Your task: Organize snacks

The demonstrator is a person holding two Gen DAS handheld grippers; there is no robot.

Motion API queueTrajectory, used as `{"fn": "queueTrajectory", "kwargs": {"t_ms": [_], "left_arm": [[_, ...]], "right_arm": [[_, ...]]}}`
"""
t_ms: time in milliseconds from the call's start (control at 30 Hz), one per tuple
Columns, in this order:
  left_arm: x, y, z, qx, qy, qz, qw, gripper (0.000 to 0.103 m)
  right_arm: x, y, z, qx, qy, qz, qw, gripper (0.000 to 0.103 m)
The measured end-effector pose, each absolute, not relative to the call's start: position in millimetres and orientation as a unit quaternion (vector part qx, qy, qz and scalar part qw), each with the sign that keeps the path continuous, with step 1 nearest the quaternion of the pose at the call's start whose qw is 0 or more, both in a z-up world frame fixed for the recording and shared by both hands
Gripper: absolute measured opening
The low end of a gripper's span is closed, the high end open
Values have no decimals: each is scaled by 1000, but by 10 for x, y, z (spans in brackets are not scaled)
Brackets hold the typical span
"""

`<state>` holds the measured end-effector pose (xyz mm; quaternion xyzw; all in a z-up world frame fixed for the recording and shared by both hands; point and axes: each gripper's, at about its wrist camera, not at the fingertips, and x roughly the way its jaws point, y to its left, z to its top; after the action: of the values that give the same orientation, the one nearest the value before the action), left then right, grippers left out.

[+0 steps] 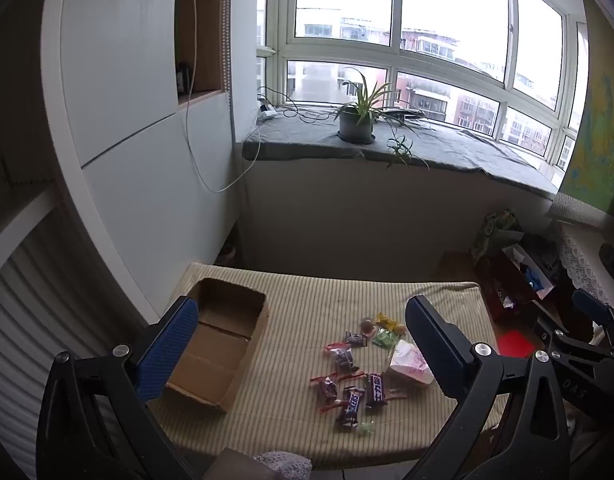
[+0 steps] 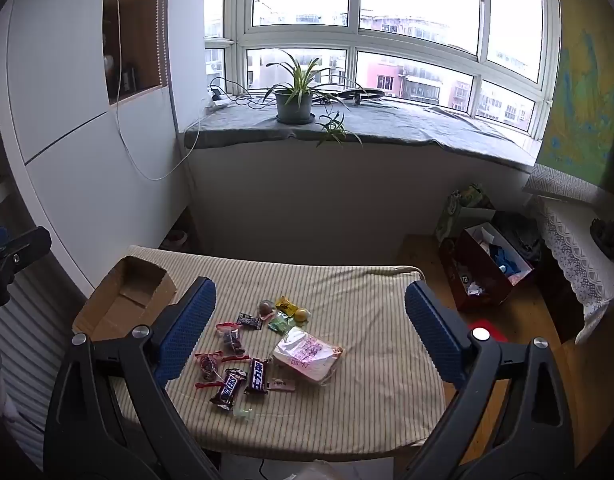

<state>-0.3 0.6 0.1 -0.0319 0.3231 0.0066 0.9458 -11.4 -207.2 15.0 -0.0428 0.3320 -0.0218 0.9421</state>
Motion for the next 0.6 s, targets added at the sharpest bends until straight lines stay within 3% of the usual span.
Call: {"fn": "queueTrajectory", "kwargs": {"t_ms": [600], "left_arm": [[9, -45, -18, -31, 329, 15, 944, 103]], "right_arm": [[-93, -2080, 143, -42, 328, -21, 944, 97]]}}
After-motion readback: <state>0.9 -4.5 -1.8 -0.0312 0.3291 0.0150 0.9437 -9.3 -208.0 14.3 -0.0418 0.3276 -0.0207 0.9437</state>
